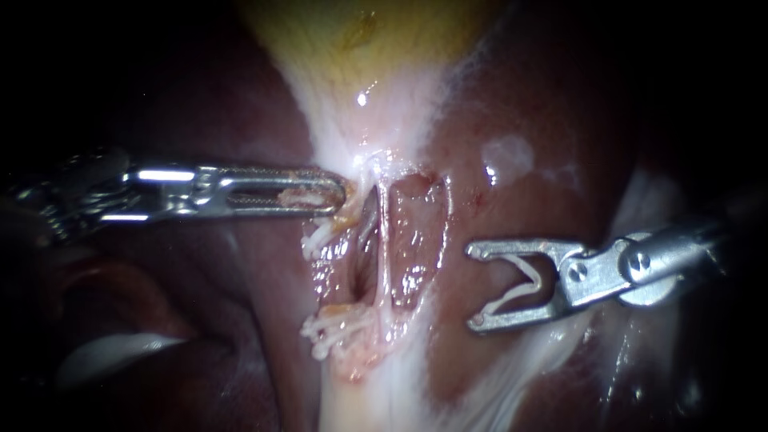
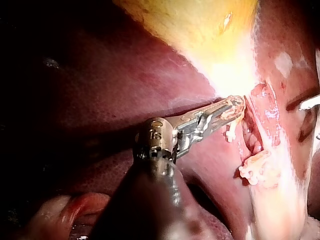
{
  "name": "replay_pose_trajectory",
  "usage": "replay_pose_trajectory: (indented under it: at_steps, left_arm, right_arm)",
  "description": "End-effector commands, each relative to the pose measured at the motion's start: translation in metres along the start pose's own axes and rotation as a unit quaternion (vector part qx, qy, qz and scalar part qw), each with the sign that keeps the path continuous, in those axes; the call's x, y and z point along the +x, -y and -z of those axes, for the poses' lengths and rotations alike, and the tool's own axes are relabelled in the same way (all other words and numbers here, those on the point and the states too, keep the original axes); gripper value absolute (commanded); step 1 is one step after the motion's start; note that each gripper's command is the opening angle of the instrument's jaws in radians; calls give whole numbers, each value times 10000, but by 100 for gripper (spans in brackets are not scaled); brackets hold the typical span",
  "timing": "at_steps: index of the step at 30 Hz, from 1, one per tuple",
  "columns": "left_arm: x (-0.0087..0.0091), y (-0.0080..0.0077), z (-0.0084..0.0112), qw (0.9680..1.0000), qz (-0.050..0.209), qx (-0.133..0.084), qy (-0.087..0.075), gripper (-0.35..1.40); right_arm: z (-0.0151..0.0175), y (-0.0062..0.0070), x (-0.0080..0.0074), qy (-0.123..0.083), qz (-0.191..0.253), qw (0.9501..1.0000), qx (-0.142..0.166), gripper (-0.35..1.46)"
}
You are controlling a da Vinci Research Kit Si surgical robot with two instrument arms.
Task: Clipping first clip right tube
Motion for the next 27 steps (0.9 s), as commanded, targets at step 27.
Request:
replay_pose_trajectory:
  at_steps: [27]
  left_arm:
    - [-52,8,84,9995,151,-94,263,-35]
  right_arm:
    - [0,1,1,0,-1,10000,-2,50]
